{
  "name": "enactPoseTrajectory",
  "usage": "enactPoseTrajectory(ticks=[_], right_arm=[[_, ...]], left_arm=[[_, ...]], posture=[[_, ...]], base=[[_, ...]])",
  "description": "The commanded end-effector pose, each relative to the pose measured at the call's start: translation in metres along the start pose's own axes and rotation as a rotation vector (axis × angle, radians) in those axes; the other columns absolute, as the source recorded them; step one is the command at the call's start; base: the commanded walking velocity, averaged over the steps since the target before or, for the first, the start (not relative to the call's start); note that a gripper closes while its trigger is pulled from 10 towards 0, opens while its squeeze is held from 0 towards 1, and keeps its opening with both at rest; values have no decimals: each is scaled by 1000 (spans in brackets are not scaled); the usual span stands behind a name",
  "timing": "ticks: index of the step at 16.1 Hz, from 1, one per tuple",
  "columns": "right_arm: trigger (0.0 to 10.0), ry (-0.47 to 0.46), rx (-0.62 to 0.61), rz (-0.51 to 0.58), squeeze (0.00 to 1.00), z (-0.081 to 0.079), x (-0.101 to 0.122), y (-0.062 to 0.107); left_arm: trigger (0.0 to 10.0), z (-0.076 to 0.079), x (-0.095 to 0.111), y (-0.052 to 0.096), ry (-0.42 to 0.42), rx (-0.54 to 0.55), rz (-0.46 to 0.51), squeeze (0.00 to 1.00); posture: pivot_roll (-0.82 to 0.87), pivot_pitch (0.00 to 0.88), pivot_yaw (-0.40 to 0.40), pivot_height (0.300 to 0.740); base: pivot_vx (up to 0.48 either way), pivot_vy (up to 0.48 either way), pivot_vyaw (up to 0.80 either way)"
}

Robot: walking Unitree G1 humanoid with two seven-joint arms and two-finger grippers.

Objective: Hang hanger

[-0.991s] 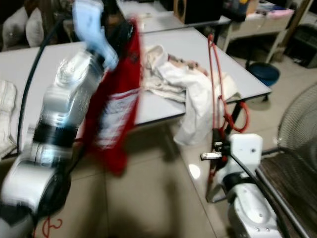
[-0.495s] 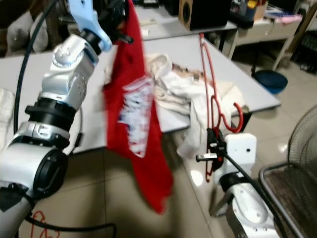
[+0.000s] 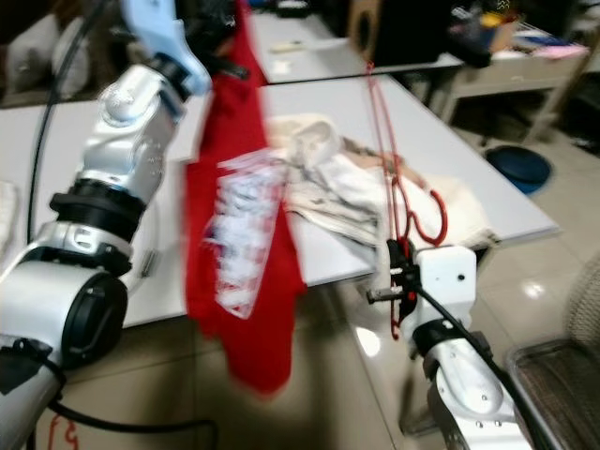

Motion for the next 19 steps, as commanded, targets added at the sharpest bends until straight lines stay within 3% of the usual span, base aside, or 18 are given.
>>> enactPoseTrajectory(ticks=[1, 6, 8, 10, 11, 13, 15, 16, 18, 19], right_arm=[[10000, -14, 20, 17, 0, -5, 3, -1], [10000, -31, 8, 24, 0, -3, 3, -1], [10000, -33, 10, 29, 0, -3, 4, -3], [10000, -31, 16, 31, 0, -4, 4, -4], [10000, -31, 17, 32, 0, -4, 4, -4], [10000, -35, 15, 35, 0, -6, 4, -4], [10000, -39, 15, 37, 0, -7, 4, -3], [10000, -39, 14, 36, 0, -7, 3, -2], [10000, -39, 8, 36, 0, -6, 3, 0], [10000, -40, 6, 36, 0, -5, 3, 1]], left_arm=[[10000, -17, 13, 0, -32, 41, 41, 0], [10000, -12, 19, -9, -22, 28, 54, 0], [10000, -28, 79, -31, -33, 68, 184, 0], [10000, -48, 162, -40, -50, 123, 374, 0], [10000, -50, 175, -40, -61, 124, 408, 0], [10000, -49, 148, -39, -52, 117, 344, 0], [10000, -36, 104, -37, -57, 69, 240, 0], [10000, -2, 21, -18, -80, -55, 53, 0], [10000, 24, -40, 16, -114, -174, -77, 0], [10000, 31, -53, 29, -114, -211, -106, 0]], posture=[[-64, 19, 10, 740], [-68, 12, 6, 740], [-64, 8, -3, 740], [-60, 8, -1, 740], [-60, 8, 2, 740], [-61, 9, 10, 740], [-63, 12, 14, 740], [-62, 17, 17, 740], [-63, 27, 15, 740], [-64, 28, 14, 740]], base=[[405, 0, 0], [408, 0, 0], [403, 0, 0], [384, 0, 0], [368, 0, 0], [358, 0, 0], [354, 0, 0], [307, 0, 0], [257, 0, 0], [0, 0, 0]])
Point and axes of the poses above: a point about 5 cm out from each wrist's last joint towards the gripper, its own y axis pointing back from the gripper into the wrist, its own x axis along the axis of the wrist's last joint, z = x × y, the point moved 3 cm from there along -y, pointing out of the wrist towards the gripper, and after that the axes turned 9 degrees about -y, right-handed, at the moved point
